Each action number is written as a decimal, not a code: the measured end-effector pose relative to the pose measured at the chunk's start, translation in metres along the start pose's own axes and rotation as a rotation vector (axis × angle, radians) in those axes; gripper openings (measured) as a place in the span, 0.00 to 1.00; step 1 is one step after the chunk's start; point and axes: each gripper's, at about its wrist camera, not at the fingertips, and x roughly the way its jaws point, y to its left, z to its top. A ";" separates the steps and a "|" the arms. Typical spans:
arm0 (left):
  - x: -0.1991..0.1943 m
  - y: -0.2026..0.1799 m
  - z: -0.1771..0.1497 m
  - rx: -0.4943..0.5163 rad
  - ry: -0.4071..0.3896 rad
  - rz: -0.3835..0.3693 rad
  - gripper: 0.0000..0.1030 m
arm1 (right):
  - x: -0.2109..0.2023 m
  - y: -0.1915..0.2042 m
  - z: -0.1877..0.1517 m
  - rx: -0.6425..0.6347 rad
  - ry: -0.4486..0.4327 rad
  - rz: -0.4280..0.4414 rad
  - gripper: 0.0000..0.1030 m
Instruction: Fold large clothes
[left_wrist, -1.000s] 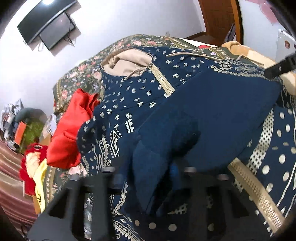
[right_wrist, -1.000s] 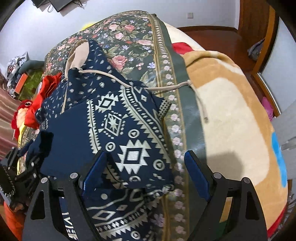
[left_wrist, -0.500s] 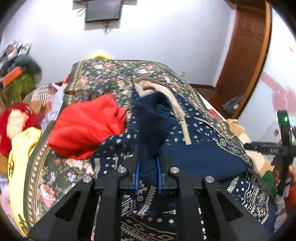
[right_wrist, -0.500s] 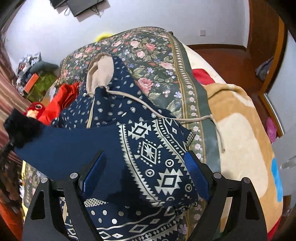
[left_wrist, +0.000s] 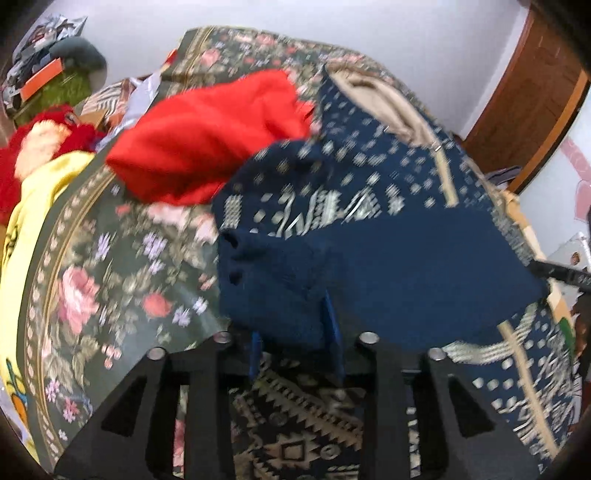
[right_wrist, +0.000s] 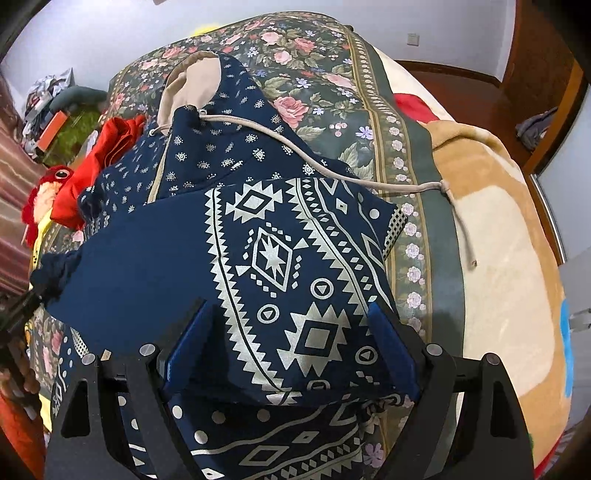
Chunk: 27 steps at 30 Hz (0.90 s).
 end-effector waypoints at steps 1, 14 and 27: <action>0.001 0.002 -0.003 0.001 0.009 0.012 0.41 | 0.000 0.000 0.000 -0.003 0.002 -0.004 0.81; -0.055 0.010 0.019 0.076 -0.104 0.098 0.66 | -0.034 0.005 0.023 -0.044 -0.089 -0.025 0.81; -0.071 -0.070 0.122 0.215 -0.299 -0.020 0.78 | -0.070 0.046 0.093 -0.119 -0.268 0.008 0.81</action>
